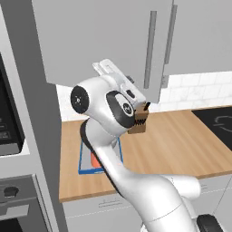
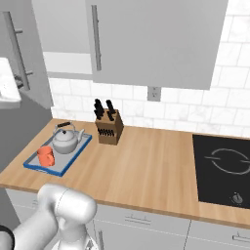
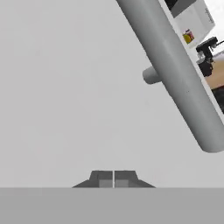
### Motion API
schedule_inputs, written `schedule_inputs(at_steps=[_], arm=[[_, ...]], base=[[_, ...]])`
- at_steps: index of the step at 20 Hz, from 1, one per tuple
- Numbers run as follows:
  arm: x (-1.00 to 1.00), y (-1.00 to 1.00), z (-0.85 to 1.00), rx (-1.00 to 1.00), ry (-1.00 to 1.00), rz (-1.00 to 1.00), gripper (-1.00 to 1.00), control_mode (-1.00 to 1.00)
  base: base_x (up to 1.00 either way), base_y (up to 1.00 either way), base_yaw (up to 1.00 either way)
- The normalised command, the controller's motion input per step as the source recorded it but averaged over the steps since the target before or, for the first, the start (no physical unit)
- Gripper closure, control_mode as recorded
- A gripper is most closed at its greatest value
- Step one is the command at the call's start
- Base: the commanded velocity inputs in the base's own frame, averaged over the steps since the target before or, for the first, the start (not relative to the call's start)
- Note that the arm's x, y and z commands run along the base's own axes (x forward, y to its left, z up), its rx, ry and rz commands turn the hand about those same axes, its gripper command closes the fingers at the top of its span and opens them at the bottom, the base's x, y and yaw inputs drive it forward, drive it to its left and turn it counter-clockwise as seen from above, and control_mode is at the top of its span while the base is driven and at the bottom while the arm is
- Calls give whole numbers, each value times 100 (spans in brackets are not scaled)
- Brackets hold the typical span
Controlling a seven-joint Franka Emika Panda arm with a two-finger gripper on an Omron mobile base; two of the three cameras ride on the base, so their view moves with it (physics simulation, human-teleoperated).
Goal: Pick the kettle from the counter and place it on the tray. Then pick the mug from the cabinet and place it on the tray. Then close the cabinet doors.
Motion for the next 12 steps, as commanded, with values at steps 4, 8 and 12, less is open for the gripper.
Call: schedule_inputs(at_steps=[4,8,12], arm=[[100,-95,0,19,1,2,100,-100],[100,-92,0,20,1,15,100,-100],[100,-54,9,26,0,32,100,-100]], base=[[0,0,0],[0,0,0],[0,0,0]])
